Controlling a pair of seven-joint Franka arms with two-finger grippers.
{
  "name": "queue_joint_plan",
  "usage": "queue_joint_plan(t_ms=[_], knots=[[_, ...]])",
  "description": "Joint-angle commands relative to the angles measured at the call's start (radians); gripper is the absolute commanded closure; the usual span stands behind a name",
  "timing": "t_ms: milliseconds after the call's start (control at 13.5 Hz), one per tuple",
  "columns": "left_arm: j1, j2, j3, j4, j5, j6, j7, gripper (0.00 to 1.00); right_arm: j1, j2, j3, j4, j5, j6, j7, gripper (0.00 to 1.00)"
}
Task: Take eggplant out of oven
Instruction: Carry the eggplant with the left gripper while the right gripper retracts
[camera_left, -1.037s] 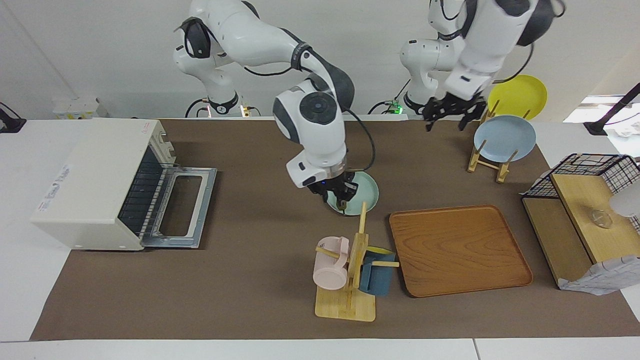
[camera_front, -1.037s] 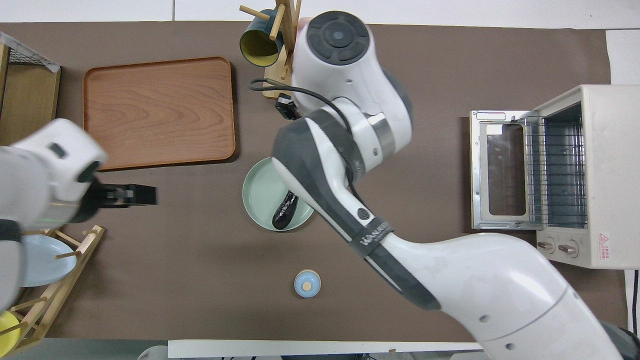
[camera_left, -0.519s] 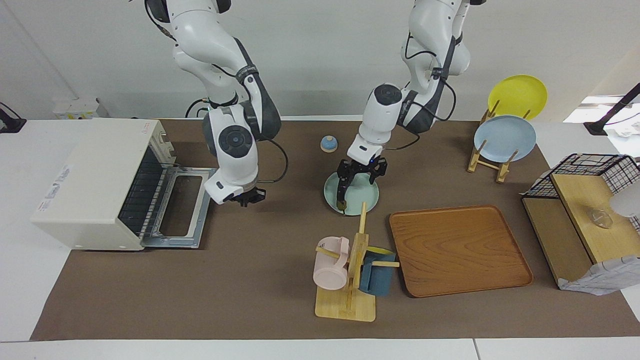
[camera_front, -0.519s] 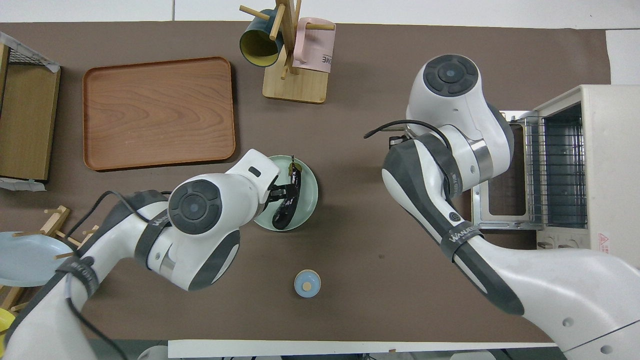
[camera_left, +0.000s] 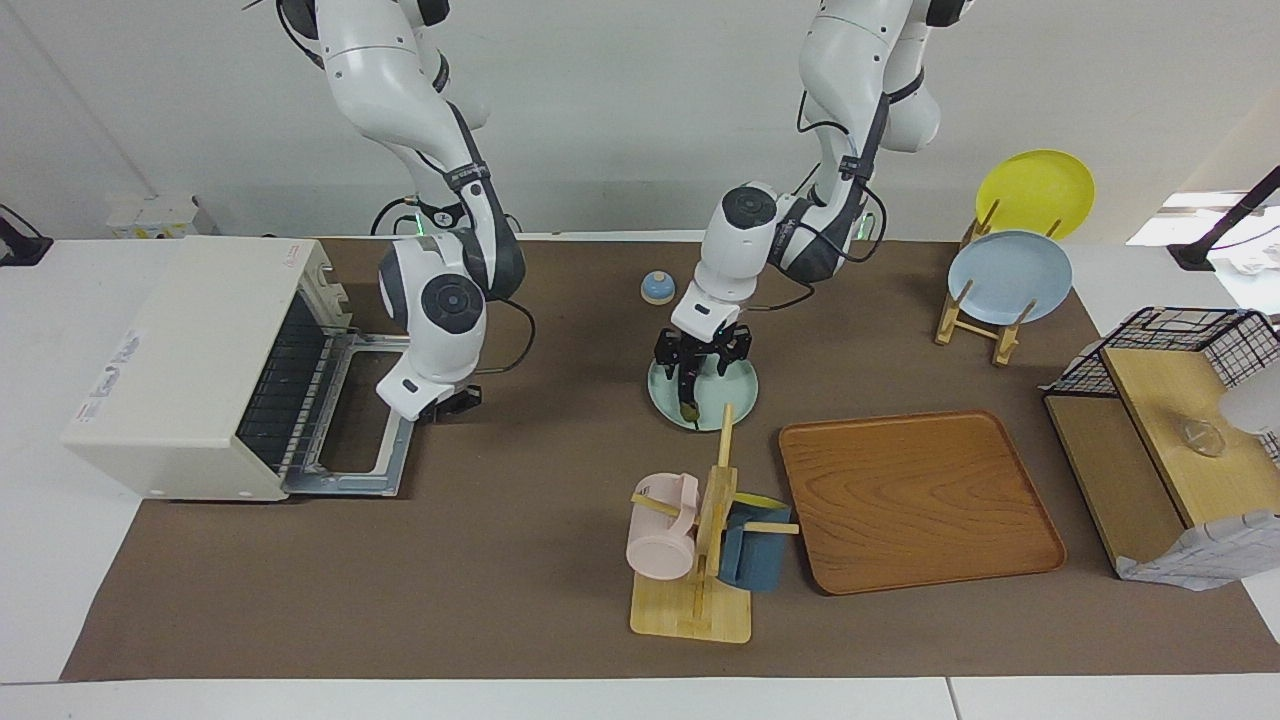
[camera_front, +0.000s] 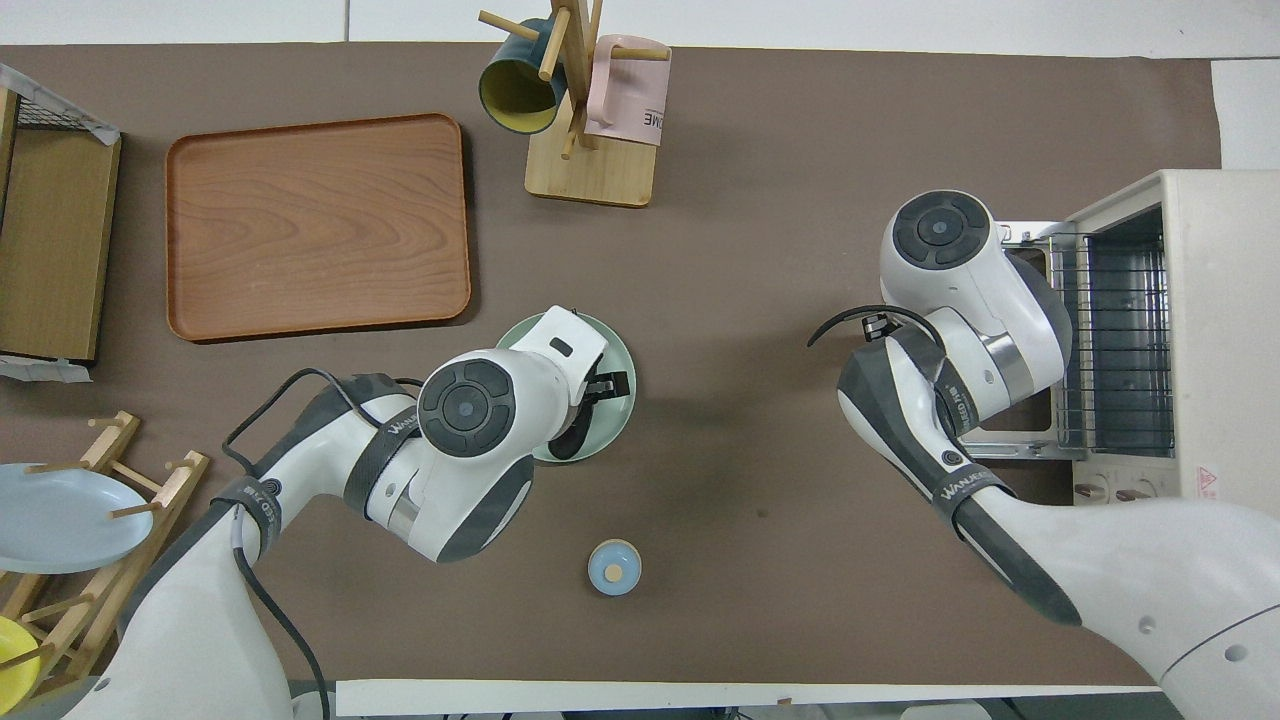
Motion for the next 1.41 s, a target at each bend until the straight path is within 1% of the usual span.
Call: queue_joint_plan(t_ms=[0, 74, 222, 296, 370, 444, 519, 593, 667, 741, 815, 889, 1037, 1111, 1185, 1259, 1333], knots=[[-0.041, -0.014, 0.019, -0.005, -0.001, -0.019, -0.055, 0.42, -0.015, -0.014, 0.017, -0.035, -0.074, 0.015, -0.018, 0.91], [-0.038, -0.011, 0.021, -0.004, -0.001, -0.02, -0.058, 0.6, -0.015, -0.016, 0.017, -0.035, -0.09, 0.011, -0.02, 0.91], [-0.04, 0.009, 0.022, -0.001, -0.001, -0.017, -0.062, 0.74, -0.018, -0.011, 0.017, -0.009, -0.092, -0.018, -0.067, 0.95], [-0.04, 0.009, 0.022, -0.001, -0.001, -0.017, -0.063, 0.84, -0.018, -0.009, 0.017, 0.007, -0.092, -0.047, -0.089, 0.99], [-0.035, 0.009, 0.025, 0.002, -0.001, -0.022, -0.065, 0.96, -0.018, -0.009, 0.017, 0.011, -0.092, -0.061, -0.097, 1.0], [-0.021, 0.012, 0.03, 0.022, -0.001, -0.046, -0.06, 1.0, -0.012, -0.011, 0.017, 0.012, -0.092, -0.078, -0.101, 1.0], [0.012, 0.018, 0.033, 0.072, -0.001, -0.1, -0.056, 1.0, -0.009, -0.017, 0.017, 0.026, -0.093, -0.103, -0.107, 1.0], [0.061, 0.018, 0.031, 0.13, 0.004, -0.184, -0.049, 1.0, -0.011, -0.022, 0.017, 0.044, -0.092, -0.132, -0.141, 1.0], [0.098, 0.014, 0.031, 0.187, 0.01, -0.27, -0.03, 1.0, -0.024, -0.034, 0.017, 0.075, -0.092, -0.178, -0.208, 1.0], [0.138, 0.018, 0.034, 0.204, 0.022, -0.309, 0.015, 1.0, -0.037, -0.055, 0.017, 0.096, -0.092, -0.216, -0.265, 1.0], [0.223, 0.023, 0.035, 0.205, 0.041, -0.309, 0.127, 1.0, -0.056, -0.093, 0.017, 0.101, -0.092, -0.25, -0.312, 1.0], [0.323, 0.035, 0.031, 0.221, 0.067, -0.312, 0.284, 1.0, -0.075, -0.133, 0.017, 0.098, -0.09, -0.271, -0.36, 1.0], [0.44, 0.055, 0.031, 0.24, 0.07, -0.295, 0.473, 1.0, -0.132, -0.175, 0.019, 0.097, -0.079, -0.293, -0.455, 1.0], [0.489, 0.099, 0.031, 0.27, 0.073, -0.247, 0.533, 1.0, -0.155, -0.198, 0.019, 0.098, -0.078, -0.302, -0.494, 1.0], [0.503, 0.143, 0.034, 0.312, 0.085, -0.222, 0.538, 1.0, -0.168, -0.221, 0.019, 0.098, -0.075, -0.325, -0.517, 1.0], [0.503, 0.174, 0.035, 0.338, 0.111, -0.214, 0.538, 0.95, -0.175, -0.238, 0.019, 0.097, -0.075, -0.342, -0.532, 1.0], [0.503, 0.184, 0.035, 0.349, 0.143, -0.227, 0.535, 0.59, -0.178, -0.249, 0.019, 0.097, -0.073, -0.354, -0.544, 1.0]])
